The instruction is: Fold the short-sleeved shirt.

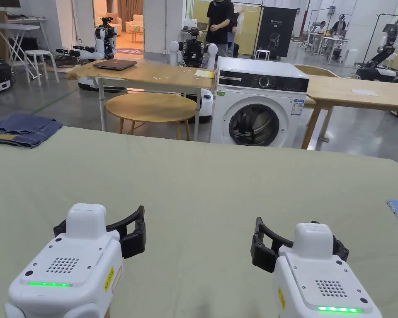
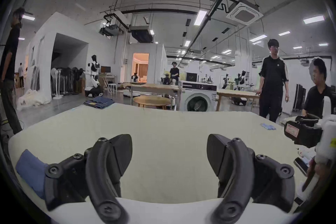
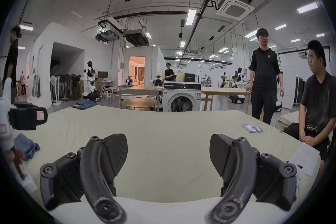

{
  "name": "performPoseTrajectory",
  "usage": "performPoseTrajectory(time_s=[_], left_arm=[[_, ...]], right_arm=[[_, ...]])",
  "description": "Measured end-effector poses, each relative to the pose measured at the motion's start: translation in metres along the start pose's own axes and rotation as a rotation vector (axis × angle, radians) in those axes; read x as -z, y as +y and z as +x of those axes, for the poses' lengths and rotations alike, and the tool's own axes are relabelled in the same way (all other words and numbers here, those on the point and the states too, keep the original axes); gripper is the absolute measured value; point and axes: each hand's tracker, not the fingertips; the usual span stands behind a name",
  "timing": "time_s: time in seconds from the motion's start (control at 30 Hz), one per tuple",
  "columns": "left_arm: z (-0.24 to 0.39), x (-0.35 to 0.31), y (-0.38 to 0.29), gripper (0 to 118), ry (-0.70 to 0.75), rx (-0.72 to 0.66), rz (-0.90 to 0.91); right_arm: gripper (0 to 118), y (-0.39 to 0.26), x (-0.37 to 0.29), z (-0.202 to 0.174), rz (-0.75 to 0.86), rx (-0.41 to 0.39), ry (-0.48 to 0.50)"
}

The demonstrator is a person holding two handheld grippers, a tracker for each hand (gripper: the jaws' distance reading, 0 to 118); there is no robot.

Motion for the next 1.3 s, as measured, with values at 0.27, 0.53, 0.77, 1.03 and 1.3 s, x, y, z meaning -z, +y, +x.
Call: performPoseTrajectory(time_s=[0.27, 0.53, 0.77, 1.03, 1.3], left_arm=[[-0.006, 0.005, -0.002, 85, 0.062, -0.035, -0.005], [-0.004, 0.004, 0.004, 85, 0.049, 0.036, -0.008], [-0.009, 0.002, 0.005, 84, 0.023, 0.013, -0.014], [-0.009, 0.001, 0.002, 85, 0.013, 0.004, -0.022], [-0.007, 0.000, 0.001, 85, 0.016, 0.016, -0.032]], right_arm=[[94, 0.001, 0.006, 0.005, -0.007, 0.033, -0.036], [94, 0.005, 0.013, 0.004, -0.040, 0.054, -0.067], [95, 0.011, 0.016, 0.002, -0.069, 0.090, -0.071], [95, 0.018, 0.019, 0.001, -0.112, 0.160, -0.097], [99, 0.028, 0.018, -0.006, -0.124, 0.141, -0.092]])
